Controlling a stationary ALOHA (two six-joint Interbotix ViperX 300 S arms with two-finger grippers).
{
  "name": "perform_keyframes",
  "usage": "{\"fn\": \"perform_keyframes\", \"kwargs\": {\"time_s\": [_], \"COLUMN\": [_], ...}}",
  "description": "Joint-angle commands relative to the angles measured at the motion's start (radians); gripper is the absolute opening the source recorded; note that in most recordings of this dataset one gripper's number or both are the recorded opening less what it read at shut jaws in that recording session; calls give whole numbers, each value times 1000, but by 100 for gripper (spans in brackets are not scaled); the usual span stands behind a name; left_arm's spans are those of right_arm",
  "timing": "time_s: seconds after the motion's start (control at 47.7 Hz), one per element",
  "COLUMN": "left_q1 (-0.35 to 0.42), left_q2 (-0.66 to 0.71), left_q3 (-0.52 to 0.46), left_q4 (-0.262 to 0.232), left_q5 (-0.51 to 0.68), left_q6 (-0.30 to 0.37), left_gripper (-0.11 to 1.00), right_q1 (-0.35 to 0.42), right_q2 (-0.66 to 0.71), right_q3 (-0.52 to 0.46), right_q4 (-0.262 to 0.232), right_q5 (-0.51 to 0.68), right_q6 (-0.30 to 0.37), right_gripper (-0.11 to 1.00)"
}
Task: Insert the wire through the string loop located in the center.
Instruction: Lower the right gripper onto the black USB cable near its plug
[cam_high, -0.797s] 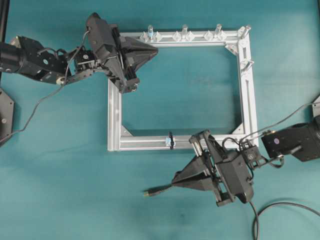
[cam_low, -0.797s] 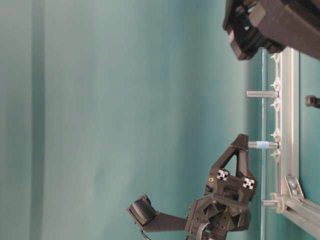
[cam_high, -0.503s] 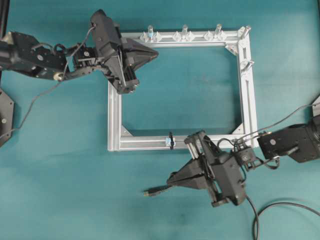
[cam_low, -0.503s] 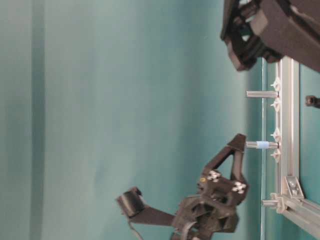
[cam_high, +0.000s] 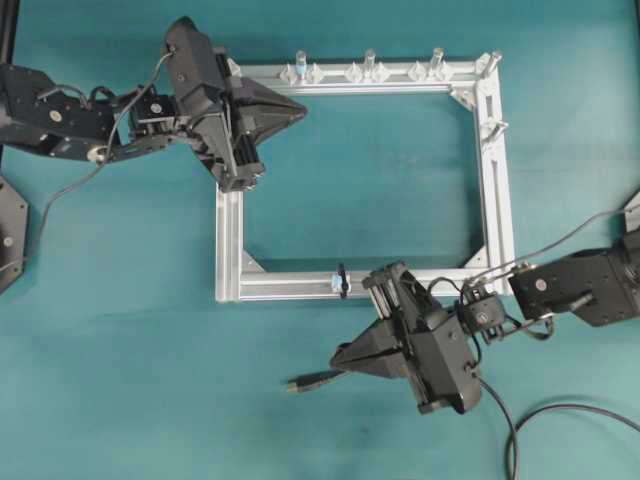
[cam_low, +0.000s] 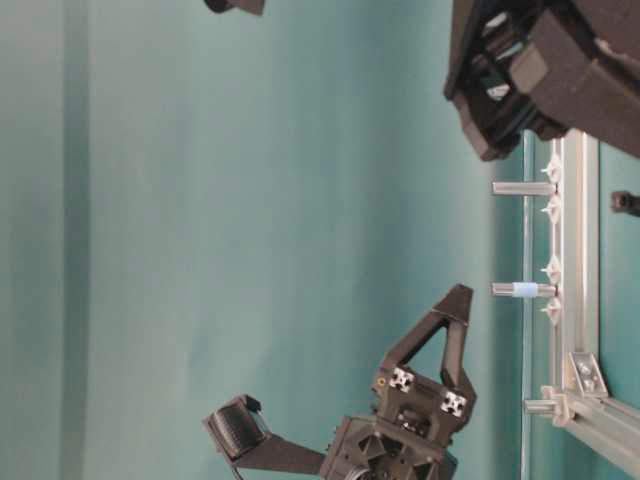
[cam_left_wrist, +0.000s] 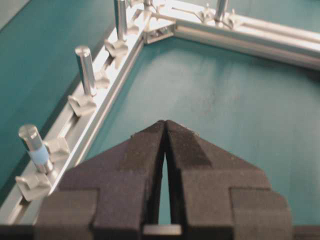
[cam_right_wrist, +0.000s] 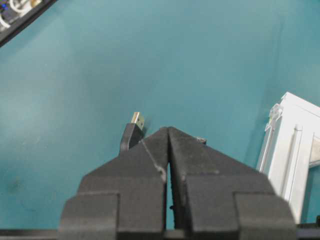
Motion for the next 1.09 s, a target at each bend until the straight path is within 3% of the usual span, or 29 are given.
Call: {"fn": "perform_keyframes", "kwargs": {"time_s": [0.0, 0.084, 0.21, 0.65, 1.07], "left_q1": [-8, -8, -8, -8, -8], "left_q2": [-23, -23, -23, -23, -21], "left_q3": [-8, -11, -14, -14, -9], "left_q4": [3, 3, 3, 3, 3], "left_q5": [0, 0, 0, 2, 9], "left_q6": [-9, -8, -8, -8, -8], "left_gripper": [0, 0, 0, 0, 0], "right_q1": [-2, -2, -2, -2, 23], "right_q2": [-17, -15, -17, -14, 71], "right_q3": [-8, -9, -8, -3, -26], "right_q4": [2, 2, 2, 2, 2], "right_q5": [-3, 5, 14, 15, 20], "right_q6": [2, 8, 15, 18, 20], "right_gripper": [1, 17, 50, 48, 48]}}
